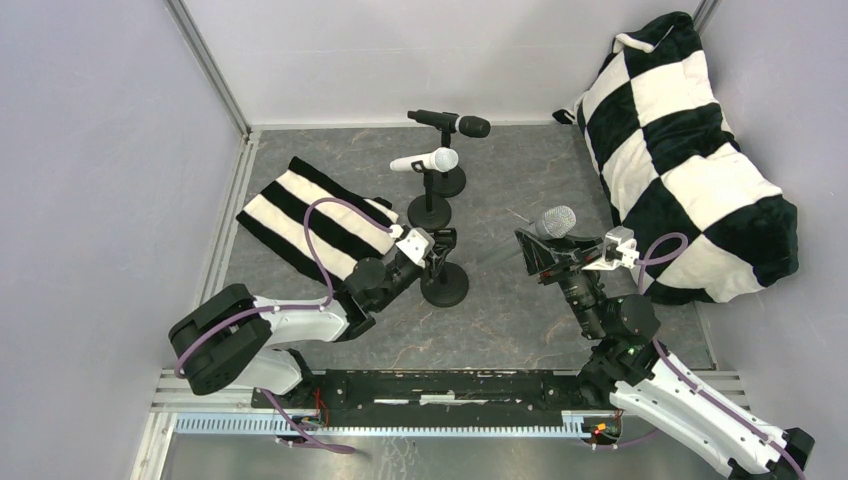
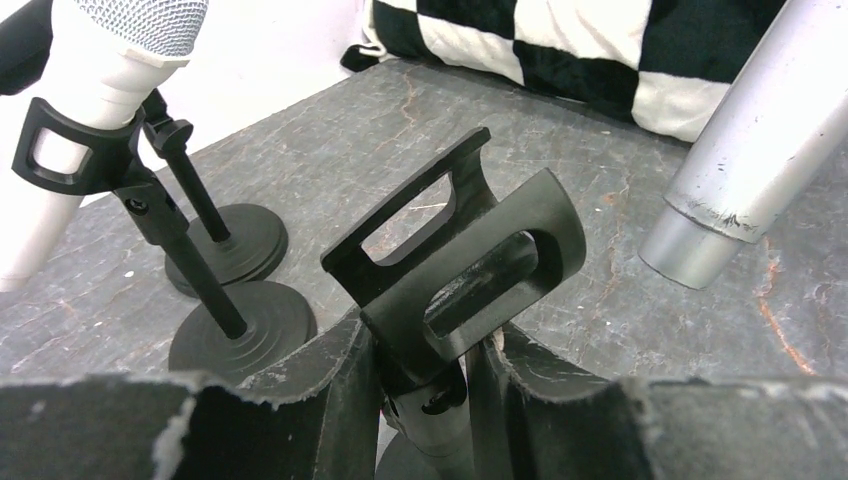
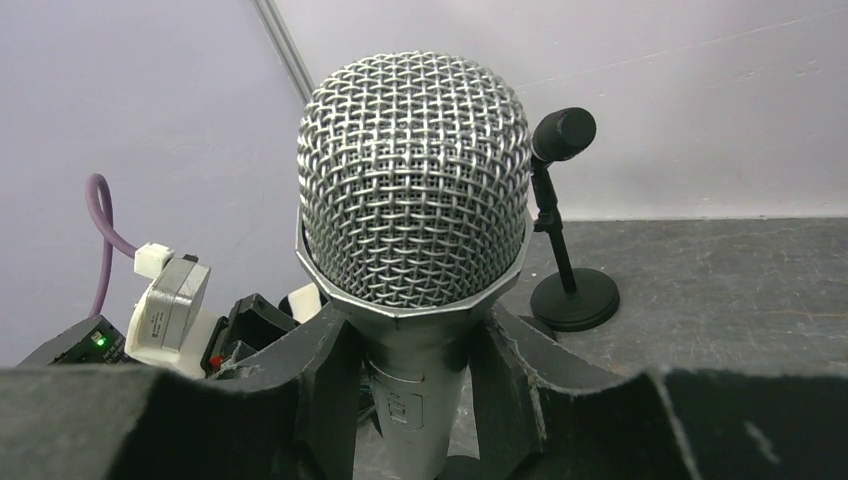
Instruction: Attach the microphones to the stand
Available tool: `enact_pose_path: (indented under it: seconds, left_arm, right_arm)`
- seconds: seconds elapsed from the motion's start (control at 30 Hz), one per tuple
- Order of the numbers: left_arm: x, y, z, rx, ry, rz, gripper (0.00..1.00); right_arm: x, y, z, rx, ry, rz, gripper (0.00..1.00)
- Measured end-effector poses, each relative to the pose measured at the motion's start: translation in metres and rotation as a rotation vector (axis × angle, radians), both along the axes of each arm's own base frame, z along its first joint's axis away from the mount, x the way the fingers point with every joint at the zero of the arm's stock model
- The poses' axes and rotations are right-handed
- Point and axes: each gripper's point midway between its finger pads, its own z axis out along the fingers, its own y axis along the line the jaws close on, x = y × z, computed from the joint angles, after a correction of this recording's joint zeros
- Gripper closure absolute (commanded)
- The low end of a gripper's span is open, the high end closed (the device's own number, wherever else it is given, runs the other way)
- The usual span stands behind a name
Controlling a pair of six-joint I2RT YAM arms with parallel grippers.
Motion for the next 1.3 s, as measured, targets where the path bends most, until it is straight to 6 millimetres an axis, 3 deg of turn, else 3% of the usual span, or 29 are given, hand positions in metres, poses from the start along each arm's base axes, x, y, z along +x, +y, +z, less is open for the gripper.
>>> enact_pose_path:
  seconds: [0.33,0.63,1.0,1.3]
  left_arm:
    - [-0.004,-0.008,0.0,-0.054,0.026,-0.036,0.81]
    - [-0.012,-0.01,0.001,-0.113,0.057,-0.073,0.79]
    - [-0.018,-0.013,0.004,-0.192,0.112,-0.107,0.79]
    - [-0.023,-0.017,0.005,-0.227,0.138,-0.139,0.81]
  right_arm:
    - [-0.001,-0.001,0.001,0.013,-0.01,0.002,1.0]
    - [-0.014,-0.008,0.004,0.157,-0.159,0.028,1.0]
    - [-0.035,-0.003,0.043,0.248,-0.332,0.116,1.0]
    - [-0.033,0.01,0.042,0.2,-0.346,0.141,1.0]
